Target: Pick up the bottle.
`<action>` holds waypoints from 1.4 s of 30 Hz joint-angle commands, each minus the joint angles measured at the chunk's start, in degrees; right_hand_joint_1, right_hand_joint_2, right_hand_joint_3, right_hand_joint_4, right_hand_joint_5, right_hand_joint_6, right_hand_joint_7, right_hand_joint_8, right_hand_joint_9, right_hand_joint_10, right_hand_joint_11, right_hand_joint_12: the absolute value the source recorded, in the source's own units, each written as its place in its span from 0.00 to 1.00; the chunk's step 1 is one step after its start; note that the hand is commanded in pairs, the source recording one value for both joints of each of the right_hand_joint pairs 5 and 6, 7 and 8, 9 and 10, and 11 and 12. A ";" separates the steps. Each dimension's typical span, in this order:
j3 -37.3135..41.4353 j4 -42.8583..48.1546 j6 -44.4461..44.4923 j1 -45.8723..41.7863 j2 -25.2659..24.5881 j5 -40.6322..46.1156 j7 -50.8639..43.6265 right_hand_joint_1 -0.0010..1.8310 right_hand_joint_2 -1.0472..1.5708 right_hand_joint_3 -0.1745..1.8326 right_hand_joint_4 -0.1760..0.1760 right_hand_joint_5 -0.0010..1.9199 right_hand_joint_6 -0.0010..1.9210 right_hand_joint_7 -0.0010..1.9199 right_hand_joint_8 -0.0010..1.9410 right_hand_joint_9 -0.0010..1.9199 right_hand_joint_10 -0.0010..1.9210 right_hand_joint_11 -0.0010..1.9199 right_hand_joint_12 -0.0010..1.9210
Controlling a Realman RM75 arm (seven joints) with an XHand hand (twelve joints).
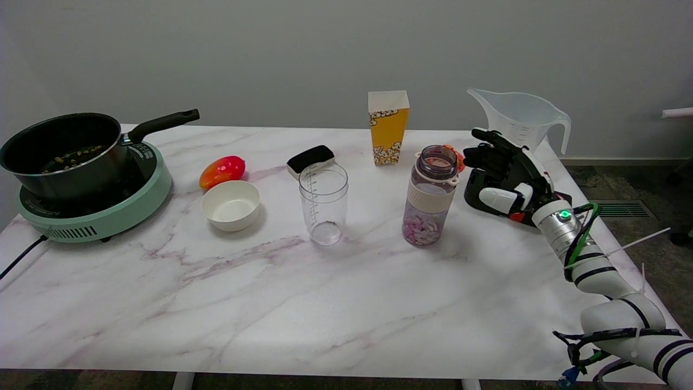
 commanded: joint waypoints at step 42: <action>-8.06 -5.66 -1.17 8.41 -6.75 -10.04 -0.91 0.65 0.16 0.70 0.50 0.13 0.13 0.28 0.27 0.24 0.24 0.26 0.26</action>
